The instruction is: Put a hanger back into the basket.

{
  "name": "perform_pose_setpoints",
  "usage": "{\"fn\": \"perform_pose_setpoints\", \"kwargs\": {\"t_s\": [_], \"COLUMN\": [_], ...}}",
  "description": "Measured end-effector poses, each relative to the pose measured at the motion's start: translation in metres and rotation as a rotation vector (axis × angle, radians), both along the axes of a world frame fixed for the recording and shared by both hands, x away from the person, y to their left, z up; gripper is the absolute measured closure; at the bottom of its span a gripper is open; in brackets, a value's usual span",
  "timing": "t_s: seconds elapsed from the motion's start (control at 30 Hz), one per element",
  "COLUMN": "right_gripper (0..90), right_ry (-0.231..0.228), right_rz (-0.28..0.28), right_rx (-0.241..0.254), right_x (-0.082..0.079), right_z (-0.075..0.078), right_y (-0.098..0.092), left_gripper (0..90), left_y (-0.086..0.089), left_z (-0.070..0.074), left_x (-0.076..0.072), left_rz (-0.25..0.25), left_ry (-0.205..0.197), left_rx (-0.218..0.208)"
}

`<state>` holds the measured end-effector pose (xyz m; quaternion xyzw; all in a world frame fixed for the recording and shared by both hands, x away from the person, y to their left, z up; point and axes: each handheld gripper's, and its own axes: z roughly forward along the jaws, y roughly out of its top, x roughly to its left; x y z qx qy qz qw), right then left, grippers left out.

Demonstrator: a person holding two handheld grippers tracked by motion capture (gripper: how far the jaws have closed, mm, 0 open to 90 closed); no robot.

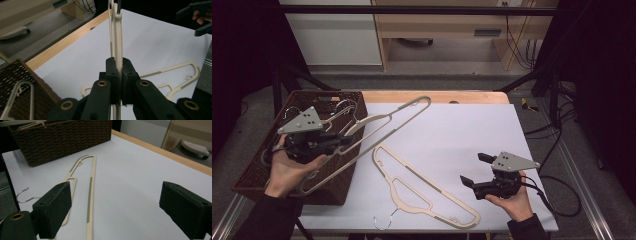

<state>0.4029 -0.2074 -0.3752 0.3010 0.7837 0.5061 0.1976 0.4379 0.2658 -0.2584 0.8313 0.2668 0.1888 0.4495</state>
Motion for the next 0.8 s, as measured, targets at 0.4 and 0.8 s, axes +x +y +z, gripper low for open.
{"fn": "perform_pose_setpoints", "kwargs": {"t_s": [0.4, 0.8], "right_gripper": [7.0, 6.7], "right_ry": [0.024, 0.032], "right_rz": [-0.063, -0.055], "right_rx": [0.016, 0.002], "right_x": [0.000, 0.002], "right_z": [-0.008, -0.011], "right_y": [-0.007, -0.004], "left_gripper": [86.2, 86.2], "left_y": [0.056, 0.106], "left_z": [0.002, -0.018], "left_x": [0.036, 0.056], "left_rz": [0.091, 0.197], "left_ry": [0.017, 0.026], "left_rx": [0.011, 0.004]}}
